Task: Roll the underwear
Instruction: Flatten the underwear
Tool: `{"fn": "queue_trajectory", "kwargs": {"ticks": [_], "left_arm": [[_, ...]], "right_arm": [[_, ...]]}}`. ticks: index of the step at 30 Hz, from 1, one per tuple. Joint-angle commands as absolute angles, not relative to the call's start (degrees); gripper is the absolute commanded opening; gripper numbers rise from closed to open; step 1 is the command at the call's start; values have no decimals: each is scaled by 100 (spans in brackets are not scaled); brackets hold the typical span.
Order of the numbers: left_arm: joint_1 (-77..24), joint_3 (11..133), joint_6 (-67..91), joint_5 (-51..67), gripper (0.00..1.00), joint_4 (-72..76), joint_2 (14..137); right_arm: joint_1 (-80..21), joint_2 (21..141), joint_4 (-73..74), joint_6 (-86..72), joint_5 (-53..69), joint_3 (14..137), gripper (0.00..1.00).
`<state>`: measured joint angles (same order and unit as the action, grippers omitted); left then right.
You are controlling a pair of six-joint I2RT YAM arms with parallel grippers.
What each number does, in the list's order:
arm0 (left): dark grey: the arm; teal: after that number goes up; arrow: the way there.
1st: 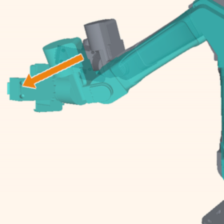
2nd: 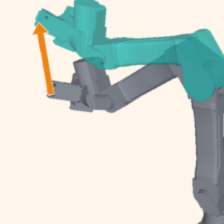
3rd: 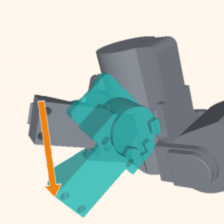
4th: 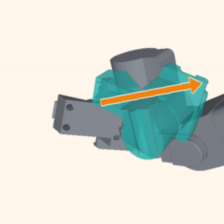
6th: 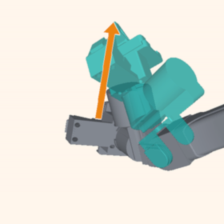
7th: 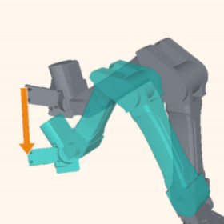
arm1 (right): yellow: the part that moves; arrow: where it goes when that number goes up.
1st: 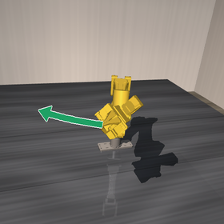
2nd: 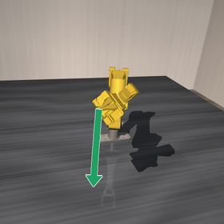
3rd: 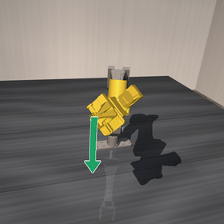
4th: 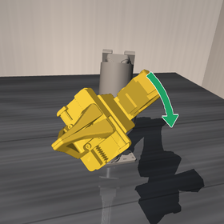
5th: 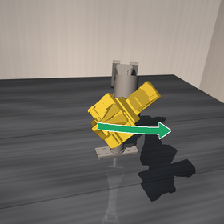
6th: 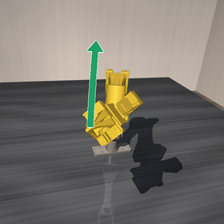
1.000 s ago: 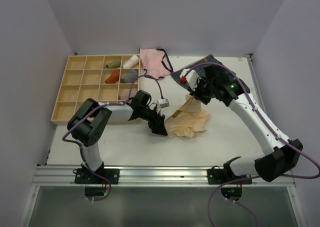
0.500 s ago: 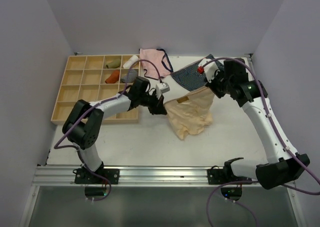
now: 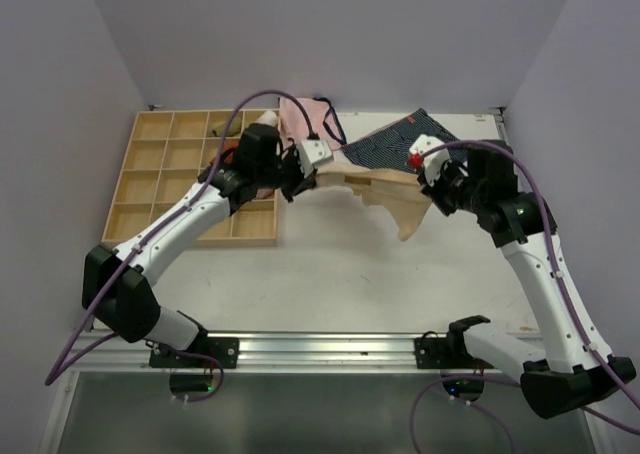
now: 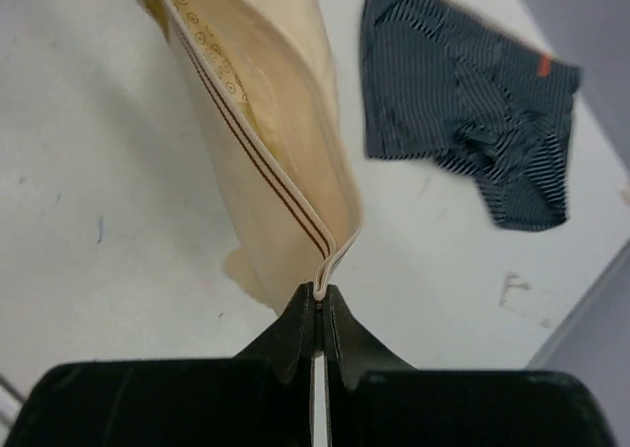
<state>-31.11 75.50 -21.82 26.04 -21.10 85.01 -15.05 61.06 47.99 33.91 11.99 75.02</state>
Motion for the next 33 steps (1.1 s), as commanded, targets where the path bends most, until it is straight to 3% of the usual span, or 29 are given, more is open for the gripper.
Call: {"fn": "queue_trajectory", "kwargs": {"ticks": [1, 4, 10, 13, 18, 27, 33], "left_arm": [[-3322, 6471, -2777, 3015, 0, -3411, 8027], [-3331, 6152, -2655, 2359, 0, -2832, 7550], [-3305, 8484, -2285, 1216, 0, -2654, 9145], [-3270, 9086, -2259, 636, 0, -2664, 9544], [-3270, 8422, -2355, 422, 0, -2207, 9002], [-3287, 6092, -1874, -352, 0, -1467, 6796], [-3296, 6328, -1109, 1086, 0, -2504, 5942]], "right_arm": [[-1529, 5662, 5617, 3515, 1855, 6760, 0], [-1521, 5457, 5161, 3437, 1512, 6723, 0], [-1521, 6677, 4703, 3164, 1442, 7830, 0], [-1503, 7021, 4632, 3243, 1170, 8313, 0], [-1477, 6698, 4833, 3507, 1388, 8227, 0], [-1485, 5204, 5551, 3674, 2449, 7163, 0], [-1494, 5335, 6372, 2823, 3322, 7673, 0]]}}
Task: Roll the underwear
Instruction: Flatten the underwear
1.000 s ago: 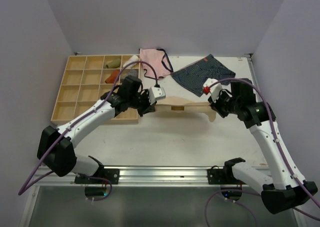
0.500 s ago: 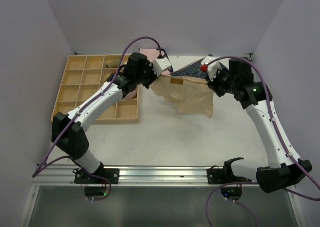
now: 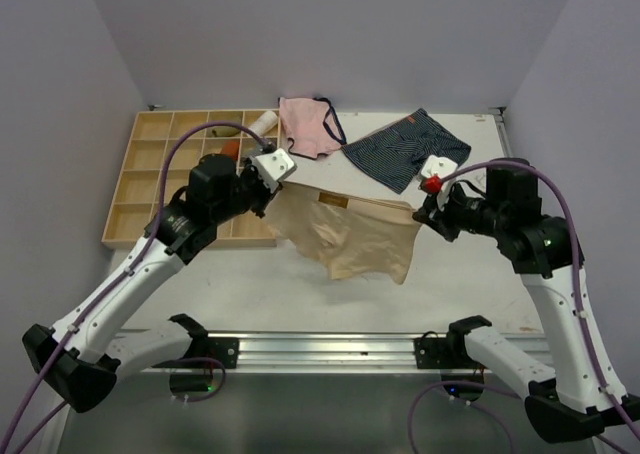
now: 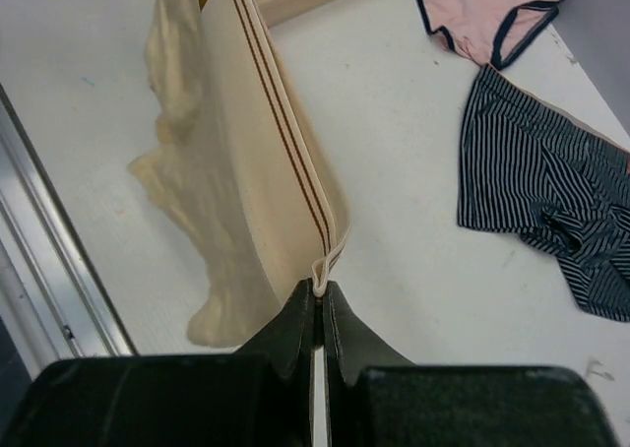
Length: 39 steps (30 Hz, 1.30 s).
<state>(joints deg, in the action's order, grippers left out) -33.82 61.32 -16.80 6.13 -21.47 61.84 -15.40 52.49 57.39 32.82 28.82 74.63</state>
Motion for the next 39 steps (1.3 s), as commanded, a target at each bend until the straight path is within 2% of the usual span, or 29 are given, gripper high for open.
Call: {"fn": "queue_trajectory", "kwargs": {"ticks": [1, 6, 8, 12, 13, 15, 16, 18, 21, 25, 32, 36, 39], "left_arm": [[-3305, 6337, -1064, 1246, 0, -2601, 5941], [-3366, 6275, -914, 1476, 0, -2585, 6678], [-3366, 6354, -984, 1450, 0, -2226, 7406], [-3357, 7099, -1107, 592, 0, -1766, 9023], [-3357, 7815, -1116, 458, 11, -1888, 9757], [-3279, 8687, -1108, 456, 24, -2494, 10325], [-3217, 8745, -1055, 561, 31, -2592, 10501], [-2989, 8414, -1063, 868, 47, -2532, 10381], [-2962, 7476, -1406, 1402, 58, -2163, 9548], [-3224, 6812, -1661, 1951, 60, -2118, 9307], [-3384, 6881, -1223, 2004, 59, -1679, 10062], [-3393, 7268, -1160, 1794, 53, -1968, 10712], [-3384, 7181, -1256, 1408, 47, -2057, 10793]], "right_arm": [[-1503, 5448, 6363, 2717, 3418, 7638, 0], [-1485, 6125, 6109, 2697, 2859, 6936, 0], [-1477, 6459, 5881, 2890, 2357, 6461, 0], [-1319, 7048, 5433, 3094, 1680, 5933, 0], [-1275, 7171, 5353, 3085, 1522, 5811, 0], [-1126, 7513, 5335, 3138, 1188, 5801, 0], [-1082, 7602, 5335, 3129, 1117, 5809, 0], [-1055, 7839, 5431, 3155, 907, 5836, 0], [-1055, 8111, 5519, 3006, 704, 5827, 0], [-1028, 8428, 5511, 2734, 440, 5879, 0], [-1020, 9404, 6424, 2602, 597, 6354, 0], [-1002, 9624, 6811, 2646, 659, 6355, 0], [-923, 9580, 6864, 2576, 1026, 6530, 5]]}}
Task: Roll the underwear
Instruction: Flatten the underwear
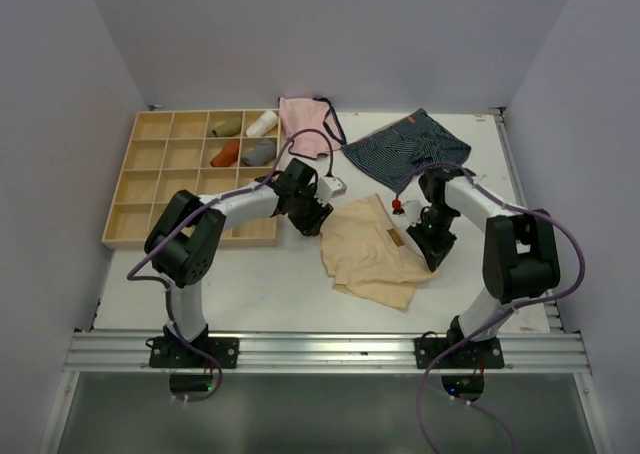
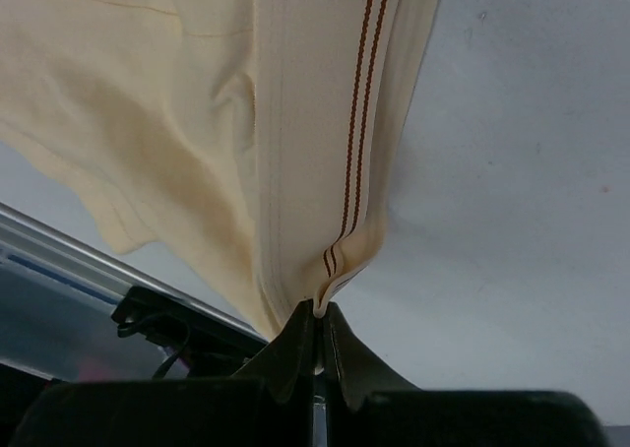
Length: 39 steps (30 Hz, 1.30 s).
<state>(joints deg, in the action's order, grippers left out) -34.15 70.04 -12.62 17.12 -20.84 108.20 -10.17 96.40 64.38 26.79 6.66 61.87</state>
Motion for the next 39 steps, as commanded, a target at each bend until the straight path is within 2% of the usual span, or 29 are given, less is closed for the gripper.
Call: {"fn": "queue_trajectory", "kwargs": {"ticks": [1, 2, 4, 6, 10, 11, 14, 17, 18, 21, 26, 30, 34, 39], "left_arm": [[-3366, 7163, -1292, 1354, 47, -1996, 10802], [-3340, 7154, -1353, 1284, 47, -1917, 10776], [-3244, 7224, -1397, 1283, 47, -1611, 10784], [-3199, 7618, -1634, 1231, 50, -1512, 11037], [-3173, 8997, -1933, 1204, 52, -1984, 11811], [-3173, 9505, -1977, 1187, 52, -2108, 11934], [-3155, 9939, -1951, 1229, 52, -2469, 12068], [-3138, 9766, -1837, 1589, 52, -2750, 11787], [-3155, 9695, -1802, 1930, 53, -2847, 11647], [-3252, 9221, -1486, 2458, 53, -3111, 11383], [-3498, 8307, -1029, 2786, 52, -2918, 11372], [-3533, 8454, -861, 2471, 50, -2918, 11873], [-3516, 9244, -1010, 2022, 49, -3067, 12672], [-3437, 11983, -1292, 1468, 51, -3680, 14271]], "right_arm": [[-888, 9580, 6873, 2497, 1133, 6722, 6], [-844, 9658, 6908, 2461, 1247, 6828, 9], [-826, 9825, 7022, 2522, 1554, 7065, 25], [-817, 10018, 7137, 2584, 1486, 7163, 37], [-502, 9844, 6803, 2523, 1398, 7600, 45], [-353, 9818, 6768, 2540, 1432, 7750, 45], [-246, 9695, 6733, 2645, 1705, 8235, 42], [-307, 9729, 6697, 2655, 2065, 8349, 31], [-351, 9834, 6758, 2637, 2074, 8384, 24], [-404, 10151, 7014, 2716, 2355, 8411, 17], [-457, 10361, 6856, 2672, 2593, 8253, 16], [-475, 10564, 6847, 2558, 2786, 8323, 16], [-475, 10617, 6820, 2496, 2961, 8323, 17], [-518, 10670, 6689, 2373, 3059, 8332, 16]]}}
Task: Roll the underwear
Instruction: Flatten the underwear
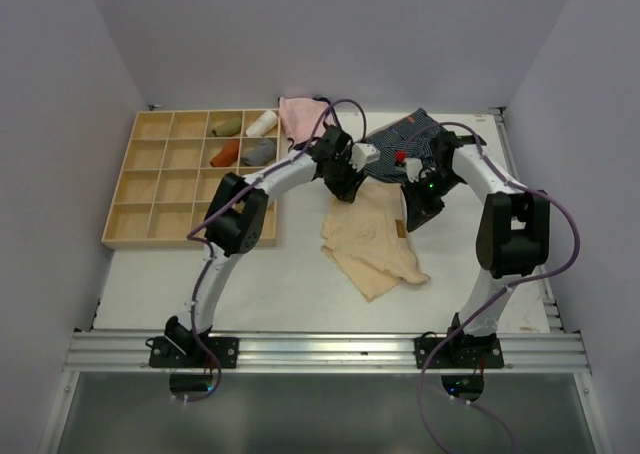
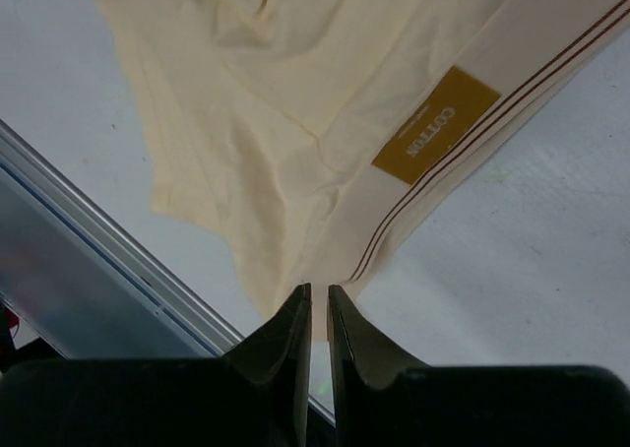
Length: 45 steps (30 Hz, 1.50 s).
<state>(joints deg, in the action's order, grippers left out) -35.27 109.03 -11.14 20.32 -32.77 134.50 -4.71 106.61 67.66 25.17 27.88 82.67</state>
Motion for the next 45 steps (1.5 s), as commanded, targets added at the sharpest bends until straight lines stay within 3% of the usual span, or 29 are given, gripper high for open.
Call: {"fn": "queue_trajectory", "kwargs": {"ticks": [1, 4, 10, 16, 24, 32, 41, 43, 45], "left_arm": [[-3410, 12902, -1379, 1485, 55, -3787, 14474], [-3375, 13107, -1608, 1906, 62, -3674, 14250], [-3419, 9631, -2065, 2539, 67, -2136, 11327], [-3647, 7791, -2505, 3048, 65, -2531, 9890], [-4736, 6883, -2347, 2550, 60, -2005, 10002], [-5168, 6812, -2311, 1740, 55, -1915, 10819], [-5229, 5942, -2978, 2346, 44, -3005, 10143], [-5238, 5880, -3058, 2565, 44, -3224, 9915], [-5247, 5862, -3129, 2724, 51, -3489, 9670]], "right_arm": [[-519, 10679, 6584, 2356, 3050, 8332, 16], [-510, 10793, 6355, 2215, 3050, 8332, 15], [-571, 11013, 5907, 1758, 3278, 8411, 15], [-931, 10995, 5477, 1459, 3314, 8043, 15], [-1151, 11162, 5361, 1248, 2585, 7612, 13], [-1178, 11136, 5493, 1405, 2251, 7330, 13], [-1248, 11127, 5774, 1810, 2215, 7295, 14], [-1327, 11048, 5870, 1915, 2250, 7260, 14], [-1494, 10890, 6037, 2091, 2320, 7190, 14]]}}
